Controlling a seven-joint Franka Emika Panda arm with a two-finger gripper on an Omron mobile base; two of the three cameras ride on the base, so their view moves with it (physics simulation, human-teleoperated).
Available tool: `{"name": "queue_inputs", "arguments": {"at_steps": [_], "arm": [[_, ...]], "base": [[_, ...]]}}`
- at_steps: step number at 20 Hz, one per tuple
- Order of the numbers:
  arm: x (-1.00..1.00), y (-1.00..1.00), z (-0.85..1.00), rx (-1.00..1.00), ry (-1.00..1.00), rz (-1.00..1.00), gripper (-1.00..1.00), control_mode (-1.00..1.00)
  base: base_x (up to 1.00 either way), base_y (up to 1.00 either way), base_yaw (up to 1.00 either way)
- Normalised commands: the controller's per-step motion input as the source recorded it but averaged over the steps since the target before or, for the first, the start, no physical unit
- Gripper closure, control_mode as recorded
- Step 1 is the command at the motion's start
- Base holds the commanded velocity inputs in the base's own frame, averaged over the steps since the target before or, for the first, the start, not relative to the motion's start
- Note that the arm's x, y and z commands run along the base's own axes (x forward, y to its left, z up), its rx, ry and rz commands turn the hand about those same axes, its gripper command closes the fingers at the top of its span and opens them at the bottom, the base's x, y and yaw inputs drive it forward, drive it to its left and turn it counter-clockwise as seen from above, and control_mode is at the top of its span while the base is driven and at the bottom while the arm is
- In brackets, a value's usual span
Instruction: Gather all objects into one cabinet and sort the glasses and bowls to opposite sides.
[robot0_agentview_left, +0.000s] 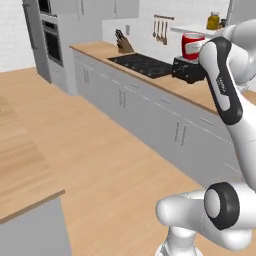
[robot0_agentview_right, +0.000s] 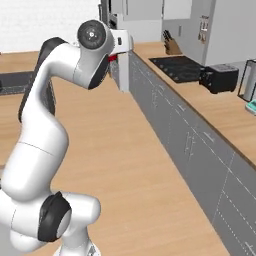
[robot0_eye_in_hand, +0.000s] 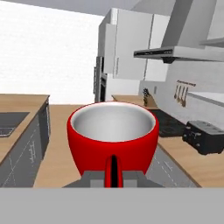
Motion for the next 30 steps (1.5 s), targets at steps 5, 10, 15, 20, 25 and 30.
{"name": "queue_inputs", "arguments": {"at_steps": [5, 10, 15, 20, 25, 30], "arm": [[0.0, 0.0, 0.0, 0.0, 0.0, 0.0, 1.0, 1.0], [0.0, 0.0, 0.0, 0.0, 0.0, 0.0, 1.0, 1.0], [0.0, 0.0, 0.0, 0.0, 0.0, 0.0, 1.0, 1.0], [0.0, 0.0, 0.0, 0.0, 0.0, 0.0, 1.0, 1.0], [0.0, 0.0, 0.0, 0.0, 0.0, 0.0, 1.0, 1.0], [0.0, 0.0, 0.0, 0.0, 0.0, 0.0, 1.0, 1.0]], "base": [[0.82, -0.25, 0.37], [1.0, -0.1, 0.5], [1.0, -0.34, 0.43], [1.0, -0.86, 0.19], [1.0, -0.6, 0.13], [1.0, -0.02, 0.09]]}}
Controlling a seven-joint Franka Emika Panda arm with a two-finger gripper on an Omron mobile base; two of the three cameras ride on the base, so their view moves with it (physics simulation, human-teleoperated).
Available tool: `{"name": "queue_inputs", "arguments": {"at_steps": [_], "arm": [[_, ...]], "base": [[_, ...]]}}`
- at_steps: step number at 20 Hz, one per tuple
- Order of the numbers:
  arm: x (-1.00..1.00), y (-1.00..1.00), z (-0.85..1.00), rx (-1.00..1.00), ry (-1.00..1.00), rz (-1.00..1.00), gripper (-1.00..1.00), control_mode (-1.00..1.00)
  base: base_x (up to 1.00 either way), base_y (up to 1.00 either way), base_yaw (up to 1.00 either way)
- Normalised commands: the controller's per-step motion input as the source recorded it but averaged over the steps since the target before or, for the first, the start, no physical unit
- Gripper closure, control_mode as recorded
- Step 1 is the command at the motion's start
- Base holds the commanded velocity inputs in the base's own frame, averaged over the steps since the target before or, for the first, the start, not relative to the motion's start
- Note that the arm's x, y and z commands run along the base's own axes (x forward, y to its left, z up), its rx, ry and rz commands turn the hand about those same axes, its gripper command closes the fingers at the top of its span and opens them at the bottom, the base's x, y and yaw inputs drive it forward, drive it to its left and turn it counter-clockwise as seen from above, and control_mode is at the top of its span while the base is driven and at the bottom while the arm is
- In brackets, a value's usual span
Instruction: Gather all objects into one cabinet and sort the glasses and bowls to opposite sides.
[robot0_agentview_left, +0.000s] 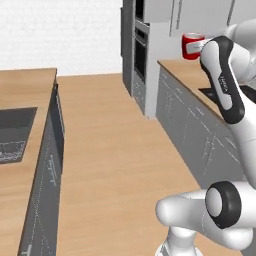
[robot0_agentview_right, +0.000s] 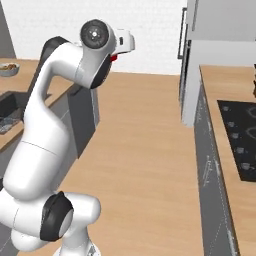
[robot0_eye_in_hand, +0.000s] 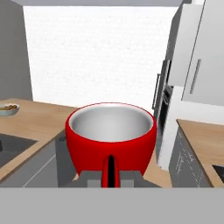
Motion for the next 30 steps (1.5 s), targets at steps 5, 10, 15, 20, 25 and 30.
{"name": "queue_inputs", "arguments": {"at_steps": [5, 10, 15, 20, 25, 30], "arm": [[0.0, 0.0, 0.0, 0.0, 0.0, 0.0, 1.0, 1.0], [0.0, 0.0, 0.0, 0.0, 0.0, 0.0, 1.0, 1.0], [0.0, 0.0, 0.0, 0.0, 0.0, 0.0, 1.0, 1.0], [0.0, 0.0, 0.0, 0.0, 0.0, 0.0, 1.0, 1.0], [0.0, 0.0, 0.0, 0.0, 0.0, 0.0, 1.0, 1.0], [0.0, 0.0, 0.0, 0.0, 0.0, 0.0, 1.0, 1.0]], "base": [[1.0, 0.05, 0.06], [1.0, 0.03, 0.05], [1.0, 0.07, 0.04], [1.0, 0.08, 0.02], [1.0, 0.18, 0.0], [1.0, 0.17, 0.0]]}}
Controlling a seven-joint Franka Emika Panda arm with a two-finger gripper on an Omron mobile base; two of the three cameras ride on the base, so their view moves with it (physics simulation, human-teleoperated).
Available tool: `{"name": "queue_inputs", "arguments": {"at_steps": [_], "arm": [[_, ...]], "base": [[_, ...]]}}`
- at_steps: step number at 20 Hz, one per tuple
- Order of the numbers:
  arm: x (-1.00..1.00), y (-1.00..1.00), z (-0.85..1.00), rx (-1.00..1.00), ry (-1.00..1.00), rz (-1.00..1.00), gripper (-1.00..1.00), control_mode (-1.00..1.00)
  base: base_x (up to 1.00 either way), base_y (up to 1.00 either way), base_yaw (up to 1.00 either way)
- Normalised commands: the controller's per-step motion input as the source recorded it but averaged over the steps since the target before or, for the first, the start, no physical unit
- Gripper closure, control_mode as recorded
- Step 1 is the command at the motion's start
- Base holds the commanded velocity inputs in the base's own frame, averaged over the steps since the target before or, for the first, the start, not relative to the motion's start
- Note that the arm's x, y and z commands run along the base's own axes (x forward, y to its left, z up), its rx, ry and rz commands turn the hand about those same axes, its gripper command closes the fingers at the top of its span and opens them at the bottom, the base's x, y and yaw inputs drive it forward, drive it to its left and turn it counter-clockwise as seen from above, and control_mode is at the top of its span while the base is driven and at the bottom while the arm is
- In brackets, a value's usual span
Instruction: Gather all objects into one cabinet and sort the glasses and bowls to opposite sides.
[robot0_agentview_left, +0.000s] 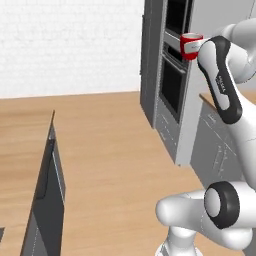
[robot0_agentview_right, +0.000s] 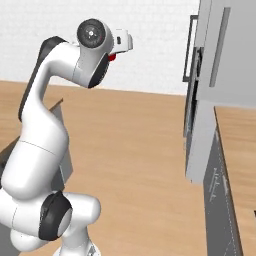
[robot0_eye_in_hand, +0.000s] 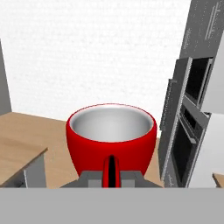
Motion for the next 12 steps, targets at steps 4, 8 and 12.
{"name": "queue_inputs", "arguments": {"at_steps": [4, 8, 12], "arm": [[0.0, 0.0, 0.0, 0.0, 0.0, 0.0, 1.0, 1.0], [0.0, 0.0, 0.0, 0.0, 0.0, 0.0, 1.0, 1.0], [0.0, 0.0, 0.0, 0.0, 0.0, 0.0, 1.0, 1.0]], "base": [[1.0, 0.21, -0.04], [0.82, 0.07, -0.22], [0.46, 0.0, -0.52]]}}
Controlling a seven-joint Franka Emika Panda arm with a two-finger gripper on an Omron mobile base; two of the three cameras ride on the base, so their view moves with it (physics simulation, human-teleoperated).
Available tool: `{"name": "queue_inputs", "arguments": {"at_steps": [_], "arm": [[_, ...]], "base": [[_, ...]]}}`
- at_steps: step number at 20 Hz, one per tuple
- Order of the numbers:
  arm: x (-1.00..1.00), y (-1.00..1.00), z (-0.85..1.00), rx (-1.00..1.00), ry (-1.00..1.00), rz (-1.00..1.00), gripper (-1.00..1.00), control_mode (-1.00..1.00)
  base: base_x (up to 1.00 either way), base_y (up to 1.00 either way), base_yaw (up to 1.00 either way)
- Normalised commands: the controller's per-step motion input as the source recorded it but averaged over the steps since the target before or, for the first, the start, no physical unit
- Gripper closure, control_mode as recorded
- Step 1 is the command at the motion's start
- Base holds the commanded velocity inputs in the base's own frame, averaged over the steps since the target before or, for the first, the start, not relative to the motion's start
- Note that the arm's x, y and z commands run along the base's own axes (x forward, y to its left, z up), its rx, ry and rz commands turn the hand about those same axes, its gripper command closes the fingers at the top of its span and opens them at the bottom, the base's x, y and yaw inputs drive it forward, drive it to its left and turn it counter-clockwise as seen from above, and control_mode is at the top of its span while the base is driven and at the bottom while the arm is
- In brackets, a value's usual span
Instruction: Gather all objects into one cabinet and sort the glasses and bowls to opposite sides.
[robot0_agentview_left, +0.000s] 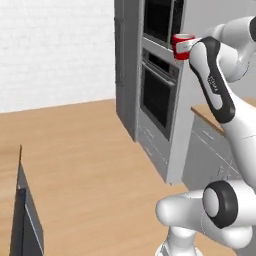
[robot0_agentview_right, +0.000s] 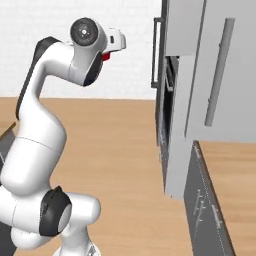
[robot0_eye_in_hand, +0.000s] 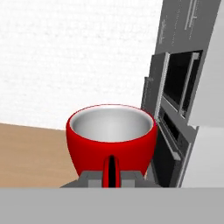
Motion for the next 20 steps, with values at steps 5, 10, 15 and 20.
{"name": "queue_inputs", "arguments": {"at_steps": [5, 10, 15, 20], "arm": [[0.0, 0.0, 0.0, 0.0, 0.0, 0.0, 1.0, 1.0], [0.0, 0.0, 0.0, 0.0, 0.0, 0.0, 1.0, 1.0], [0.0, 0.0, 0.0, 0.0, 0.0, 0.0, 1.0, 1.0], [0.0, 0.0, 0.0, 0.0, 0.0, 0.0, 1.0, 1.0]], "base": [[0.25, 0.0, -0.69], [0.5, 0.19, -0.45], [1.0, 0.19, -0.01], [0.94, 0.05, -0.24]]}}
